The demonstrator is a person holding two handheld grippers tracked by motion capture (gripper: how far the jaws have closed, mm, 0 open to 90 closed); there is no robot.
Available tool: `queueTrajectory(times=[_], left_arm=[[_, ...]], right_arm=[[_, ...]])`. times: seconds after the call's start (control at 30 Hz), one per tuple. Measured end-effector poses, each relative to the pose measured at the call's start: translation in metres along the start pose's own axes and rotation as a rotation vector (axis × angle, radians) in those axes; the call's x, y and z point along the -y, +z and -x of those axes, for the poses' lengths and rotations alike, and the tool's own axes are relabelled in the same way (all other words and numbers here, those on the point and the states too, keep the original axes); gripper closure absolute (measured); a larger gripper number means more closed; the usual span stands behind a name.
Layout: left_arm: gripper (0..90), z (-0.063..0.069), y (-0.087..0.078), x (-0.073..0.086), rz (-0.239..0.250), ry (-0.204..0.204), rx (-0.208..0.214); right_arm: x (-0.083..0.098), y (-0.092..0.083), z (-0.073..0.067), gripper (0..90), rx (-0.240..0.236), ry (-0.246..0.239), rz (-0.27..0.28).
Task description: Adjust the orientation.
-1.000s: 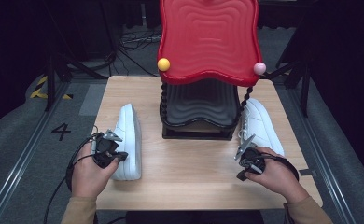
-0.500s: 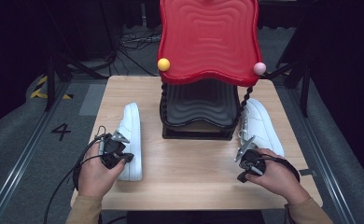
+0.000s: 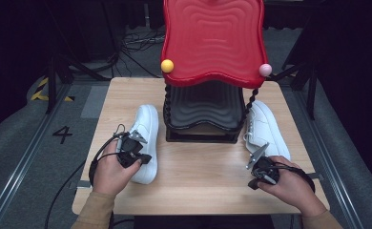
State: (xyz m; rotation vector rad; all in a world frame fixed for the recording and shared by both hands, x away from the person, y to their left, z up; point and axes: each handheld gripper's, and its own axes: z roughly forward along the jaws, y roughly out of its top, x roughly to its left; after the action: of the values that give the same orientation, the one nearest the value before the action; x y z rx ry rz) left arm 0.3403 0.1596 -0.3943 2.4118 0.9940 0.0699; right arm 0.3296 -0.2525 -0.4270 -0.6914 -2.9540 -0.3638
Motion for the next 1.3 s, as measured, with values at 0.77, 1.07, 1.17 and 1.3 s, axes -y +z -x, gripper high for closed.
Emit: queueTrajectory(times=[0.77,1.07,1.17,1.3], left_arm=[[48.6,0.003,-0.019,-0.018,0.023,0.027,0.001],[37.1,0.002,-0.029,-0.004,-0.123,0.018,-0.05],[35.3,0.001,-0.025,0.002,-0.174,0.012,-0.018],[35.3,0.002,-0.011,0.003,-0.248,0.011,0.007]], right_arm=[[0.027,0.003,0.004,83.7,-0.007,0.074,0.005],[0.024,0.004,0.005,82.9,-0.012,0.068,0.004],[0.021,0.005,0.005,82.1,-0.017,0.061,0.0],[0.018,0.008,0.005,80.7,-0.021,0.058,-0.006]])
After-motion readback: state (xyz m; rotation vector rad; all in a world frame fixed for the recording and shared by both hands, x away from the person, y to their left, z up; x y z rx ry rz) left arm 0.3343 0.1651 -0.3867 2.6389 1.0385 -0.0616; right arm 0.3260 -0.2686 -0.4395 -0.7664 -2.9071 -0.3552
